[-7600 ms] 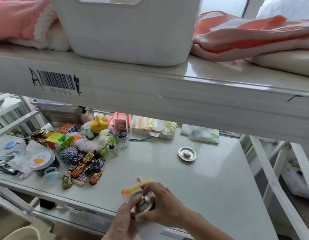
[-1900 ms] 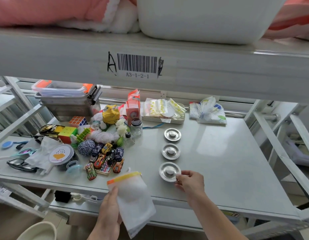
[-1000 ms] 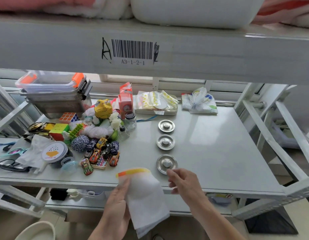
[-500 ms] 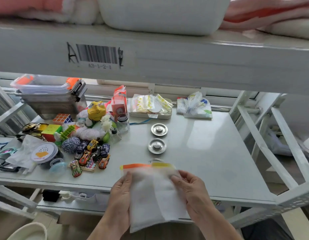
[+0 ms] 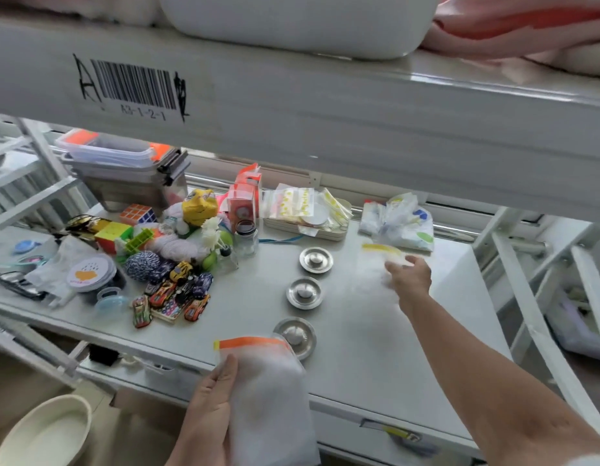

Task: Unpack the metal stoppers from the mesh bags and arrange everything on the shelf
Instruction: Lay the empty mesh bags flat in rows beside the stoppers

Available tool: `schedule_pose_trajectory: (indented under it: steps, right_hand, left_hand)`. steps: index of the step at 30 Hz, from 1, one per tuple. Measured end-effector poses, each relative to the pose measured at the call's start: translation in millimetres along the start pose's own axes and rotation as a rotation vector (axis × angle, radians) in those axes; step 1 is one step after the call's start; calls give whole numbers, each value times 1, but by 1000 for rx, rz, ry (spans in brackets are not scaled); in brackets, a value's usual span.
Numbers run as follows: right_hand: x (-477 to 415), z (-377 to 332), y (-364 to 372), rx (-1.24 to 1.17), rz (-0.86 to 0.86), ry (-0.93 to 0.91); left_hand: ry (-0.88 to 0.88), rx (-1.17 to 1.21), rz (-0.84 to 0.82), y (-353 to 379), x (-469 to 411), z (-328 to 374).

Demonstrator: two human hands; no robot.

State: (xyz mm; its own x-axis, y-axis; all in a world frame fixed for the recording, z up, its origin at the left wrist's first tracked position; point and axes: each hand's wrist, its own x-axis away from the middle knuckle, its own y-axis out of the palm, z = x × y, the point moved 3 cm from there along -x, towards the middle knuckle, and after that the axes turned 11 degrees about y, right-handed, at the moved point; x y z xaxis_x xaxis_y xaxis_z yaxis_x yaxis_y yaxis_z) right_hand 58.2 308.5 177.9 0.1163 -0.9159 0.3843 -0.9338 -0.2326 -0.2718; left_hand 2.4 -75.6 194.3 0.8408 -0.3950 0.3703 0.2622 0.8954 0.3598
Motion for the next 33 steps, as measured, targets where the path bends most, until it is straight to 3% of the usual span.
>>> schedule_pose_trajectory:
  steps: [4,11,23,27,29,30,33]
  right_hand:
    - [-15,36,4,198,32,28]
    - [-28,32,17,282,67,0]
    - [-15,24,24,421,150,56]
    - [22,15,9,494,193,-17]
    - [62,19,5,328,66,-51]
    - [89,25,5,214,-84,-13]
    - [189,55,3,1,-603,317]
  left_hand:
    - [17,-36,77,-2,6,2]
    - [33,-42,102,-3,12,2]
    - [-12,-3,35,-5,6,-2]
    - [-18,-8,-18,-6,5,2]
    - [-21,24,-45,-2,6,7]
    - [-22,38,-71,2,6,9]
    - [-41,25,-146,16,5,16]
